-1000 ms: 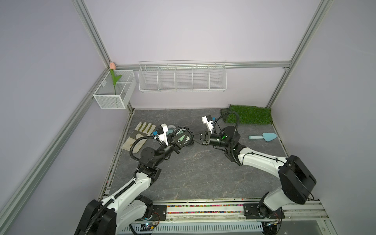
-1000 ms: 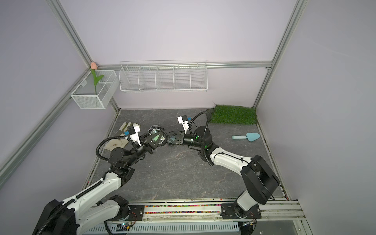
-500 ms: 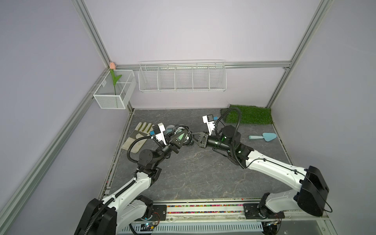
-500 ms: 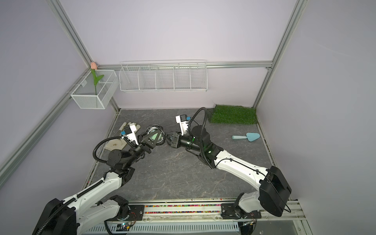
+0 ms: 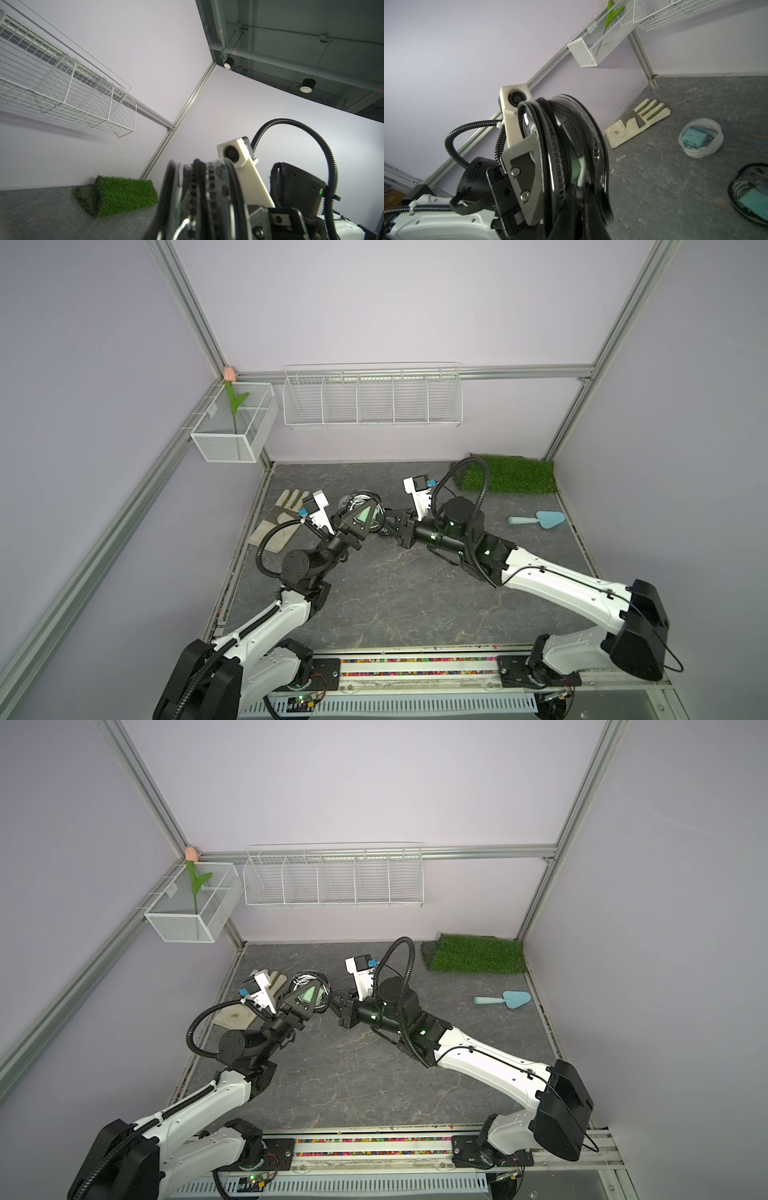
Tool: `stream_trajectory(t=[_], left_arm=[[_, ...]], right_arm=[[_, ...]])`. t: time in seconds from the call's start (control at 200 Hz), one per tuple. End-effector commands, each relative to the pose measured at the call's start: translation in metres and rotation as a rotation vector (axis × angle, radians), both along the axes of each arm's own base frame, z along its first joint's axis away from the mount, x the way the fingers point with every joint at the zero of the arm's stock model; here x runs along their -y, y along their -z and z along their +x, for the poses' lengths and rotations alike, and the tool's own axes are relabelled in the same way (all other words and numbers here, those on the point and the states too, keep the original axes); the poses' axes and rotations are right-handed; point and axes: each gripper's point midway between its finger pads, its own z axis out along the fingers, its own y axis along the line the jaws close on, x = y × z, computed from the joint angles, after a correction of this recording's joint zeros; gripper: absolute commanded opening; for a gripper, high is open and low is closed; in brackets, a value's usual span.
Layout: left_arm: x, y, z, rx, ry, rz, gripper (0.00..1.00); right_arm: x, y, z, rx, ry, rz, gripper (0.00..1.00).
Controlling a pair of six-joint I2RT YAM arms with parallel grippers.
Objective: Pack away charging kits
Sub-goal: Zip the zipper on the storage bag.
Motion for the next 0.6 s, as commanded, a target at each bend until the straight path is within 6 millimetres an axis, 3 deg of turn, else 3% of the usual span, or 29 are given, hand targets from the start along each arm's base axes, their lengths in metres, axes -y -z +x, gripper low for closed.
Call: stream_trajectory(t=[0.0,0.135,0.315,0.39,0.6], left_arm=[[0.007,-0.006,-0.007,-0.012,0.030,-0.012,0.00],[0.003,-0.011,-0.008,-0.012,0.016,-0.022,0.00],[0.006,-0.010,-0.011,-0.013,0.042,-0.023,0.00],[0.006,-0.008,-0.013,-0.014,0.049,-0.024,0.00],[0.005,-0.007,-0.015,-0.014,0.047,-0.018,0.00]], right_arm=[[-0.037,0.039,-0.073,-0.045,-0.307,-0.119,0.07],[-0.031,0.041,-0.068,-0.027,-0.266,-0.153,0.08],[-0.013,0.027,-0.063,0.028,-0.200,-0.186,0.25],[-0.001,0.025,-0.057,0.047,-0.150,-0.208,0.33],[0.040,0.020,-0.049,0.094,-0.041,-0.239,0.42]])
